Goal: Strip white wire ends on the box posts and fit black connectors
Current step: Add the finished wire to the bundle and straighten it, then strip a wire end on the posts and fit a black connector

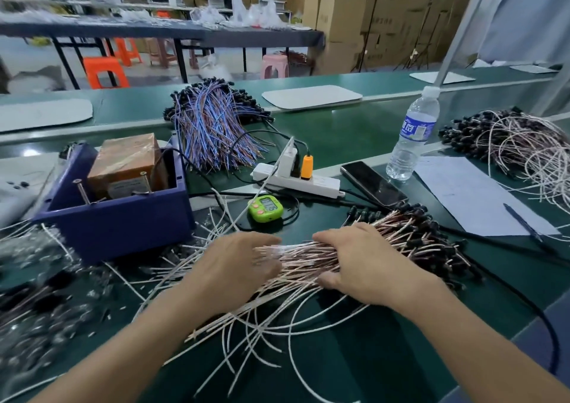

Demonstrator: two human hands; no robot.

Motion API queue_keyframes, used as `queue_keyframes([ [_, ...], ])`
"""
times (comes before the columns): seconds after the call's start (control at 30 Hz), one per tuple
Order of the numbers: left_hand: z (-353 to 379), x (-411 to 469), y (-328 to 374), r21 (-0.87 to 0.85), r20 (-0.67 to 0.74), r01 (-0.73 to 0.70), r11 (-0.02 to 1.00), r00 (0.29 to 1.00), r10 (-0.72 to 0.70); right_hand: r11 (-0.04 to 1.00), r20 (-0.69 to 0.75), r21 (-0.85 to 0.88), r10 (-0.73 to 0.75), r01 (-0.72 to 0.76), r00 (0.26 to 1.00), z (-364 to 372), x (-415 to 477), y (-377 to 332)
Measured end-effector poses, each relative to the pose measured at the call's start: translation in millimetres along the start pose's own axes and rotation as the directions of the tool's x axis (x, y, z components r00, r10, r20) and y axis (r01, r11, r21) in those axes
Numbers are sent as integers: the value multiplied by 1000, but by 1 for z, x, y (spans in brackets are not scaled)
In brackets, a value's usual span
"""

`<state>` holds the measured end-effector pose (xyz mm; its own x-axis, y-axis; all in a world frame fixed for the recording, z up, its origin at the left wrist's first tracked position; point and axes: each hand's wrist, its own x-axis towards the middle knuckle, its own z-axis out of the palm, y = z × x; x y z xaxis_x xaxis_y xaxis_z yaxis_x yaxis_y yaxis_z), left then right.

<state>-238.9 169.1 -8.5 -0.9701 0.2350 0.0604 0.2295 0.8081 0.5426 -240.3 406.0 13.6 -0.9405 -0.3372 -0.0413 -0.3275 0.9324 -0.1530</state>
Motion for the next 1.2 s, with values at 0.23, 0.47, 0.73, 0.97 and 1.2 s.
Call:
queue_keyframes([
  [0.23, -43, -33, -34, -175, -214, 128, 976, 963, -164, 883, -94, 408, -215, 234, 972, -4, 47, -105],
  [0.47, -91, -86, -73, -46, -275, 359, 932, 892, -358, 795, -82, 494, -361, 352, 929, 11, 83, -200],
  [0.73, -142, -155, -132, 165, -395, 638, 752, 741, -543, 770, 67, 527, -459, 359, 886, 38, 99, -285],
  [0.97, -152, -193, -175, 80, -376, 732, 677, 651, -660, 827, 139, 304, -529, 472, 837, 45, 110, -341],
  [1.2, -141, -194, -191, 46, -443, 701, 712, 653, -614, 817, 66, 58, -576, 573, 815, 52, 113, -370],
])
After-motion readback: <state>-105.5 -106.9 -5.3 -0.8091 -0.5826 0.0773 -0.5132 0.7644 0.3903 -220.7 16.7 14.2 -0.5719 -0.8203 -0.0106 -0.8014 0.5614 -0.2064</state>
